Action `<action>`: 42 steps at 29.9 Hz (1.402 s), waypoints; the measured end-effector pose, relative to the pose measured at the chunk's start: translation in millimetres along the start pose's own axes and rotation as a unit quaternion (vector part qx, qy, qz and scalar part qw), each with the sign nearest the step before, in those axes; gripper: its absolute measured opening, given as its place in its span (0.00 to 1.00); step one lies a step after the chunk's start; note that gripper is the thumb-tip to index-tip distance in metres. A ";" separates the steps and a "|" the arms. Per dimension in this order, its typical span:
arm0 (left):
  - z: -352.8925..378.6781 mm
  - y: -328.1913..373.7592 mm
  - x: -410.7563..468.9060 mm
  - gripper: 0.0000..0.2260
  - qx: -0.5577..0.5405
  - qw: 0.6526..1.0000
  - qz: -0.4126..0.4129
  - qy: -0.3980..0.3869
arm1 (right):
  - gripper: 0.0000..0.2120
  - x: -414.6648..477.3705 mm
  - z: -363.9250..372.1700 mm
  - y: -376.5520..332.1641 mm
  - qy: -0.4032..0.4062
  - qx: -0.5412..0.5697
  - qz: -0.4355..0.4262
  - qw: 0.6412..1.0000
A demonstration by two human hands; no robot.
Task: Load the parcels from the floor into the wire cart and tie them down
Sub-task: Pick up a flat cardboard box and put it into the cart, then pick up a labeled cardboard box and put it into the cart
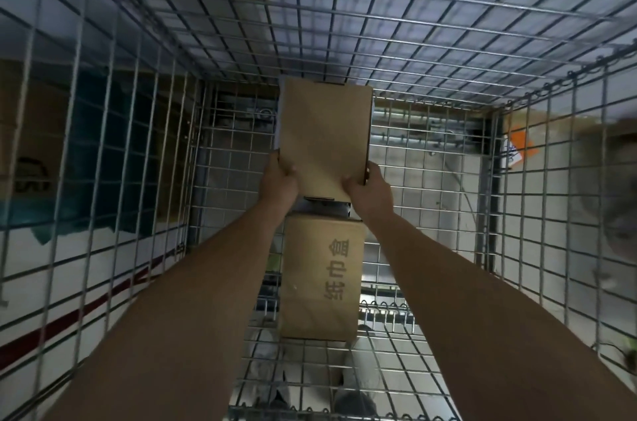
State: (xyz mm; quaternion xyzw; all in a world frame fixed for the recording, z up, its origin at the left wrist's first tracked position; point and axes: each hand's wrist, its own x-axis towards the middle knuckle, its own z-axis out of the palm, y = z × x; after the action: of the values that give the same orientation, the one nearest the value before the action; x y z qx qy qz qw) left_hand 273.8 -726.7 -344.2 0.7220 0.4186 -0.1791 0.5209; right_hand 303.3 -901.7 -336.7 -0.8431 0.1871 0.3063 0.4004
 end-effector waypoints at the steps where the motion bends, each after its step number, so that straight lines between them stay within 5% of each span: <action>1: 0.5 0.4 -2.1 0.21 0.001 1.000 -0.001 -0.004 | 0.23 -1.5 0.0 0.3 0.003 -0.011 0.004 1.000; 5: 3.7 3.5 -8.4 0.22 0.041 0.999 0.012 -0.021 | 0.22 -9.9 -6.1 -1.8 0.000 -0.034 0.013 0.999; 8: -1.1 6.0 -19.1 0.11 0.176 0.982 0.068 -0.003 | 0.22 -20.6 -17.7 -11.1 0.009 -0.096 0.001 0.995; 11: -18.1 22.2 -36.8 0.19 0.362 0.922 0.134 0.021 | 0.20 -38.0 -36.8 -30.5 0.021 -0.229 -0.051 0.972; 17: -74.2 121.0 -111.2 0.29 0.551 0.805 0.218 0.002 | 0.30 -102.5 -101.5 -113.2 -0.022 -0.438 -0.137 0.888; 30: -262.2 469.6 -429.5 0.32 0.552 0.759 0.318 0.134 | 0.33 -400.4 -370.8 -419.8 0.183 -0.444 -0.285 0.830; 42: -372.0 615.7 -716.8 0.32 0.474 0.721 0.409 0.298 | 0.34 -662.1 -531.4 -534.4 0.337 -0.379 -0.384 0.771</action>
State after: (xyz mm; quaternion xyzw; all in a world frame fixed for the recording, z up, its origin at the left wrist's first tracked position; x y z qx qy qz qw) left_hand 275.3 -756.5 670.9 0.9918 0.0768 0.1007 -0.0182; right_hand 306.4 -949.3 665.3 -0.9773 -0.1608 -0.1307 0.0436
